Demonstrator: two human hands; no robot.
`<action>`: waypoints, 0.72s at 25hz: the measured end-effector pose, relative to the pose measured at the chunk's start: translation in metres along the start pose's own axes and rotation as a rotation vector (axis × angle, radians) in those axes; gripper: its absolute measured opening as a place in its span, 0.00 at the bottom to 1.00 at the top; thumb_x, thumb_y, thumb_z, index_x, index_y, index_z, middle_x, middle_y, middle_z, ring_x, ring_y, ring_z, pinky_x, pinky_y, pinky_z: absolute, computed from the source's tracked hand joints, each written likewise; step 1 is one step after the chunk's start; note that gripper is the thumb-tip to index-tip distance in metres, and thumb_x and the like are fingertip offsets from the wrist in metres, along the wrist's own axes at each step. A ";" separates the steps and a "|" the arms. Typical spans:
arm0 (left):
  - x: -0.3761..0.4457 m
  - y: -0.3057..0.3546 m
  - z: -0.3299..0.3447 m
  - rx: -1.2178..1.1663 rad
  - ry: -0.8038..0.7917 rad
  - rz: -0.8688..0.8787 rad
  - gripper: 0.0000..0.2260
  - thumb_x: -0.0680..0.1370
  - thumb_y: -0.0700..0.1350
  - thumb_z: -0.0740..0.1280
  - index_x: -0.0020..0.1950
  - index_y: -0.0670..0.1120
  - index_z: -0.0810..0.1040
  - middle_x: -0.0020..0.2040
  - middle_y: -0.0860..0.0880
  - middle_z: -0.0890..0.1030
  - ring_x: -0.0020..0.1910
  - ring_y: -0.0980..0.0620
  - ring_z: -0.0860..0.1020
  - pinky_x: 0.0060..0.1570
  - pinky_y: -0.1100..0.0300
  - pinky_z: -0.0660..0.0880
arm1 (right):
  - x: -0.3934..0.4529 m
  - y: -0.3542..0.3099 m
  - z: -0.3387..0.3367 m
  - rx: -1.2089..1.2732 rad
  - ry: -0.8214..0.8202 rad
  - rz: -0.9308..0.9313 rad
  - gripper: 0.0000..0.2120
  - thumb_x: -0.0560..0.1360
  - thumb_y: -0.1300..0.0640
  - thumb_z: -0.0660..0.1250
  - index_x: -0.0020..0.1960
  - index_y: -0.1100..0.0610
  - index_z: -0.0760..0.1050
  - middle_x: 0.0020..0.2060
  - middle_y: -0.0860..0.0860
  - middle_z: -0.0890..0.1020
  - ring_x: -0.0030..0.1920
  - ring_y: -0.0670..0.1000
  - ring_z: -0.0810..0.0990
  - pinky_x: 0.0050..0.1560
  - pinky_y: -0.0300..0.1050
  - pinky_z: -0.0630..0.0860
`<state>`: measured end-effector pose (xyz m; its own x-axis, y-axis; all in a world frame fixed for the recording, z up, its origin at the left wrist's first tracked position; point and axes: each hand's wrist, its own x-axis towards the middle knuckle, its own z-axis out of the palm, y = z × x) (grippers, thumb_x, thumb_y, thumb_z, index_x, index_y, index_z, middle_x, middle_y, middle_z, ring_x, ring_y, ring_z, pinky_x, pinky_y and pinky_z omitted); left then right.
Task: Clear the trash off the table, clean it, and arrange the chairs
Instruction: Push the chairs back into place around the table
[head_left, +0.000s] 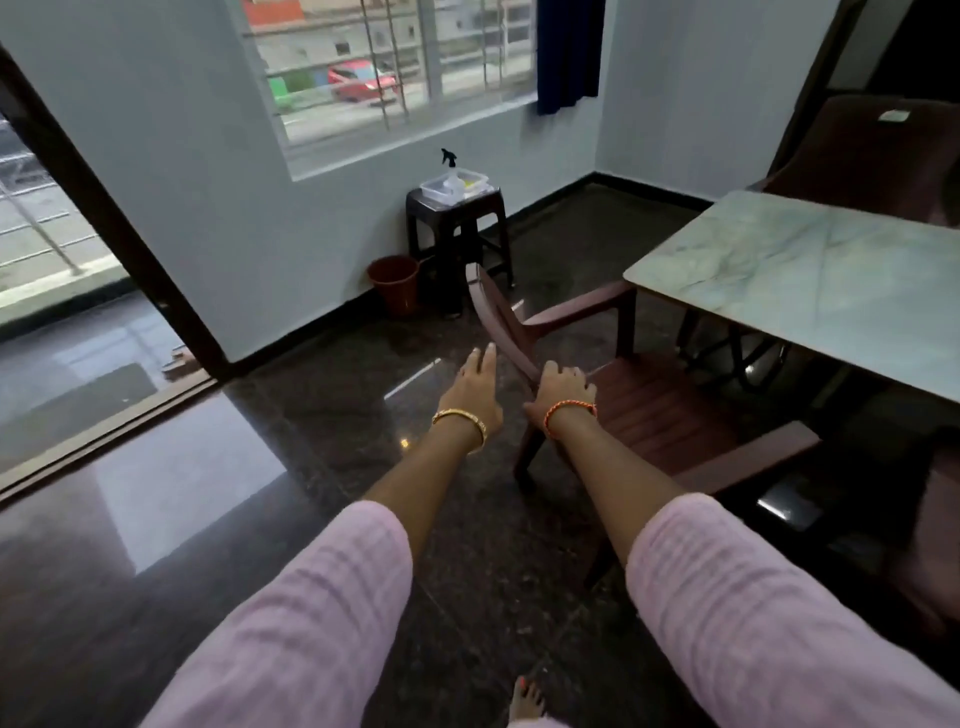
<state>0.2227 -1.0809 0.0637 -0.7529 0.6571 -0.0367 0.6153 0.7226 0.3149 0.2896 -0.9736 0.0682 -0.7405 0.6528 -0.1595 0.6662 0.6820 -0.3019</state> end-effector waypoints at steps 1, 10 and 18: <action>0.018 0.002 0.001 -0.008 -0.017 0.030 0.39 0.74 0.38 0.65 0.78 0.49 0.45 0.79 0.45 0.47 0.76 0.44 0.56 0.68 0.49 0.68 | 0.009 -0.001 0.009 0.003 0.006 0.040 0.23 0.73 0.50 0.67 0.64 0.57 0.67 0.63 0.58 0.75 0.65 0.59 0.72 0.63 0.53 0.69; 0.145 -0.025 0.003 0.348 -0.134 0.526 0.18 0.73 0.44 0.68 0.62 0.47 0.73 0.63 0.47 0.75 0.67 0.46 0.66 0.61 0.46 0.73 | 0.084 -0.032 -0.002 0.127 -0.406 0.241 0.27 0.67 0.45 0.66 0.62 0.58 0.72 0.54 0.57 0.78 0.50 0.56 0.78 0.48 0.45 0.74; 0.170 -0.046 0.002 0.314 -0.020 0.809 0.08 0.78 0.44 0.61 0.56 0.45 0.74 0.54 0.47 0.80 0.57 0.45 0.74 0.43 0.51 0.77 | 0.079 -0.044 0.004 0.167 -0.292 0.451 0.27 0.66 0.45 0.64 0.62 0.58 0.72 0.54 0.56 0.79 0.44 0.55 0.78 0.41 0.43 0.72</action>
<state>0.0666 -1.0024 0.0414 -0.0540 0.9962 0.0678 0.9981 0.0558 -0.0251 0.2014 -0.9537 0.0650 -0.3947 0.7334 -0.5534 0.9172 0.2792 -0.2841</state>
